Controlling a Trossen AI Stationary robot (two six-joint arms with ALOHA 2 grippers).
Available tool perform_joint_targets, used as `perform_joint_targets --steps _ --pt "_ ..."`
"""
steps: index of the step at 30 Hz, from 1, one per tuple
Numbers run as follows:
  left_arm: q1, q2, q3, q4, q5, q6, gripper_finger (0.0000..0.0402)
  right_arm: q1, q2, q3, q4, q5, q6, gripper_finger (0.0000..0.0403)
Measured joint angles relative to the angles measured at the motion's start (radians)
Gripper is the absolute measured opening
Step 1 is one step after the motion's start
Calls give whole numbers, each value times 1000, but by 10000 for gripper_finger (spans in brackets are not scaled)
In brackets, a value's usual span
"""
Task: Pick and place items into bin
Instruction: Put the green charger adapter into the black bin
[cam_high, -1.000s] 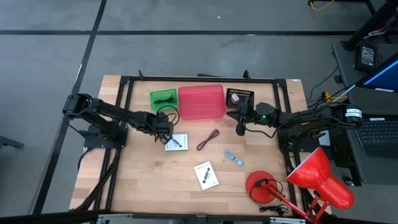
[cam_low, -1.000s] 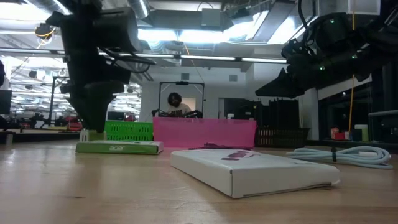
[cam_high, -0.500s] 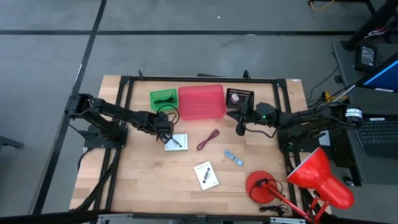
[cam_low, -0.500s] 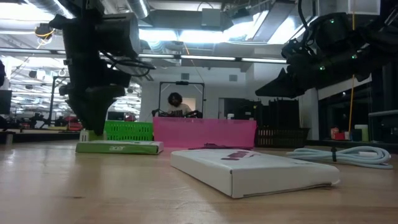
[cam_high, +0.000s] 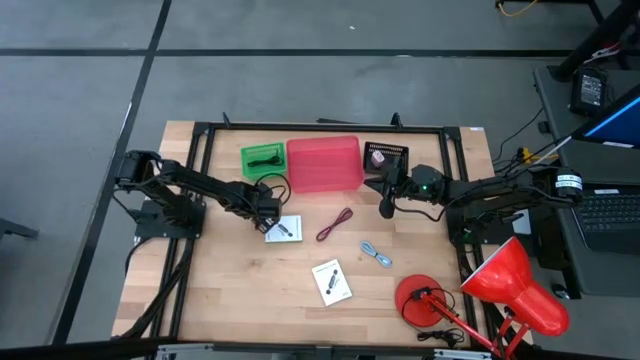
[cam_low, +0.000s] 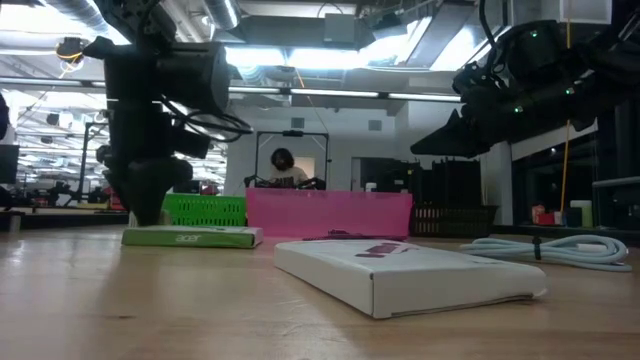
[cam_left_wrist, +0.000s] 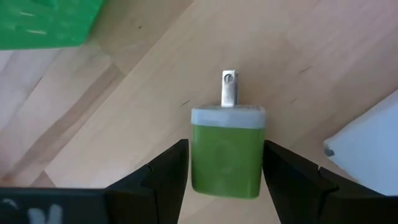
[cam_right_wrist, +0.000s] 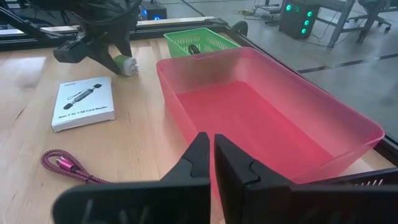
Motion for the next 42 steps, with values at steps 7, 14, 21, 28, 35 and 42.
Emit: perform_joint_targets --steps 7,14,21,28,35,42 --pt "0 0 0 -3 14 27 165 0 0 0 0 0 0 7" --pt "0 0 0 -3 2 44 145 0 0 0 0 0 0 7" --pt "0 -6 0 -2 2 82 145 0 0 0 0 0 0 7" --pt "-2 -67 0 6 2 159 145 0 0 0 0 0 0 7" --pt "-2 -215 0 7 -18 268 145 0 0 0 0 0 0 7" --pt "-2 -390 0 62 -77 435 145 0 0 0 -2 0 0 7"
